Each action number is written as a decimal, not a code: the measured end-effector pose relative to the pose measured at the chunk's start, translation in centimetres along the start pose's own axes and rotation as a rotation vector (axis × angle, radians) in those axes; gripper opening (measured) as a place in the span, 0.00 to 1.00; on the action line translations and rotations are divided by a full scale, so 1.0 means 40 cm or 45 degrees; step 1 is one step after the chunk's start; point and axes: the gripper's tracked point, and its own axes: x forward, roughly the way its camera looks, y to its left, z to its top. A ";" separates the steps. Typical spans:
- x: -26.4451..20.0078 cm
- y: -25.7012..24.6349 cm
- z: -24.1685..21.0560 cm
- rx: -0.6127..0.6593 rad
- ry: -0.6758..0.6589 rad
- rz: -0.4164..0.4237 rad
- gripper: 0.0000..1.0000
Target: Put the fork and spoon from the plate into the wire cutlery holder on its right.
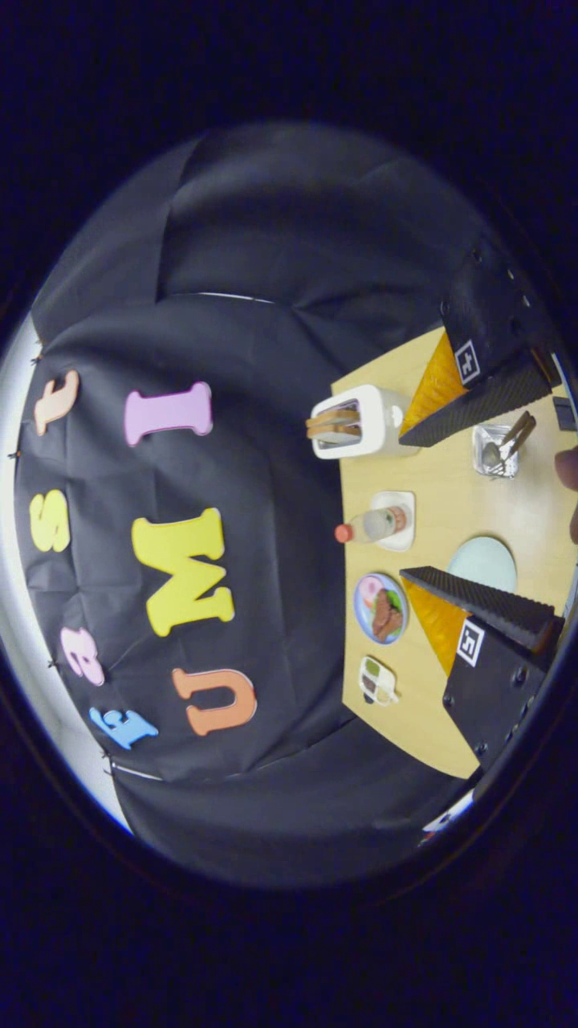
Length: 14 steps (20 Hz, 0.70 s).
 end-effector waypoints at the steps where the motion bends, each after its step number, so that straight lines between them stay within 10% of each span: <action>1: -0.025 0.000 0.025 -0.006 -0.070 -0.022 0.90; 14: -0.153 0.028 0.037 0.024 -0.324 0.014 0.90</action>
